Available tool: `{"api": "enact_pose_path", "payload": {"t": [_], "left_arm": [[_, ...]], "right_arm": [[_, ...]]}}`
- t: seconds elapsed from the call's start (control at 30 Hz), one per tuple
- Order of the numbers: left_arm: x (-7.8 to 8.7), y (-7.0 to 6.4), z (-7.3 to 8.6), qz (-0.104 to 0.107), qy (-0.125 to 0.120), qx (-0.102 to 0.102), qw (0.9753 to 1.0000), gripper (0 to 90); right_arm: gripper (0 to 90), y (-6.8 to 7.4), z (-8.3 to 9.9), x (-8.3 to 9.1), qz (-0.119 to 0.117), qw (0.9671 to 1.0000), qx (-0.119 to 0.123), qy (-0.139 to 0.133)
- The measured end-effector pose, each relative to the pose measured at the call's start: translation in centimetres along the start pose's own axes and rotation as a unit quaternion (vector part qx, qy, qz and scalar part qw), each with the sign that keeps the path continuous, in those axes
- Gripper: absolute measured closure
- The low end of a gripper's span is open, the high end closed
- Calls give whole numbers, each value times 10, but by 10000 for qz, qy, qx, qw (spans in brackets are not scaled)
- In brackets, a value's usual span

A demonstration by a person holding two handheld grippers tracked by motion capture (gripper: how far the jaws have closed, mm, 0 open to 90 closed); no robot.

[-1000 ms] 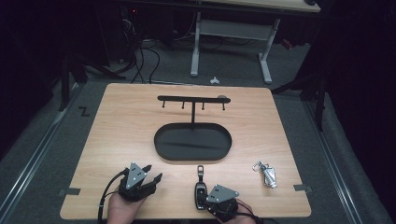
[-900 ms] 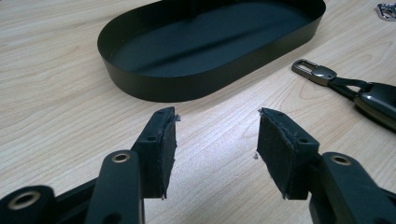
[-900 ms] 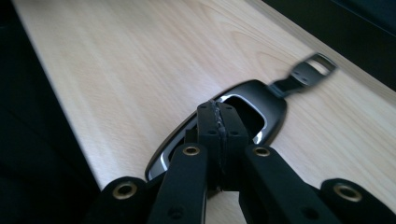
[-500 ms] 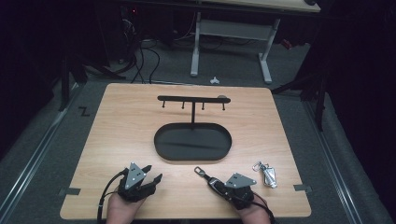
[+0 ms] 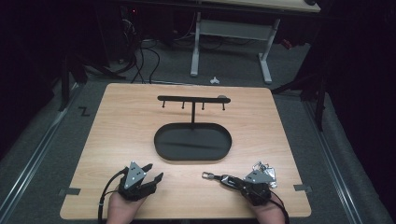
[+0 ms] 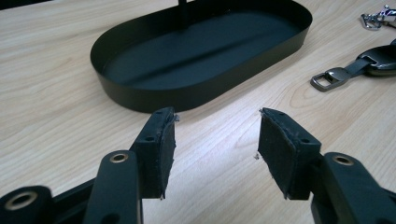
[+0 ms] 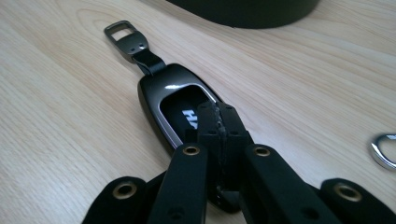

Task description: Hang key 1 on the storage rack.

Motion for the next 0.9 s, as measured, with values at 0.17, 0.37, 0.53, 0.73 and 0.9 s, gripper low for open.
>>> {"api": "enact_pose_path", "payload": {"t": [0.17, 0.37, 0.53, 0.73, 0.9], "left_arm": [[-10, -6, -5, 114, 4, -82, 9999, 460], [-18, -11, -10, 182, -12, -156, 9997, 455], [-22, -12, -12, 149, -12, -207, 9997, 453], [-16, -6, -9, 57, -21, -184, 9998, 449], [-5, 6, -4, -301, 35, -187, 9994, 443]], "right_arm": [[900, -8, 10, 10, 154, 9998, -144, 5], [900, -14, 20, 19, 263, 9993, -271, 17], [889, -17, 23, 24, 282, 9989, -374, -5], [854, -18, 13, 27, 321, 9985, -400, -201], [828, -20, 4, 26, 316, 9981, -444, -298]]}}
Point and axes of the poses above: each handheld gripper's, and its own axes: x roughly backward along the jaws, z roughly out of its underside, y roughly to its left, the point moved 8 cm from there along -x, roughly forward along the jaws, and after that the axes turned 2 degrees about x, right-handed, at the moved point
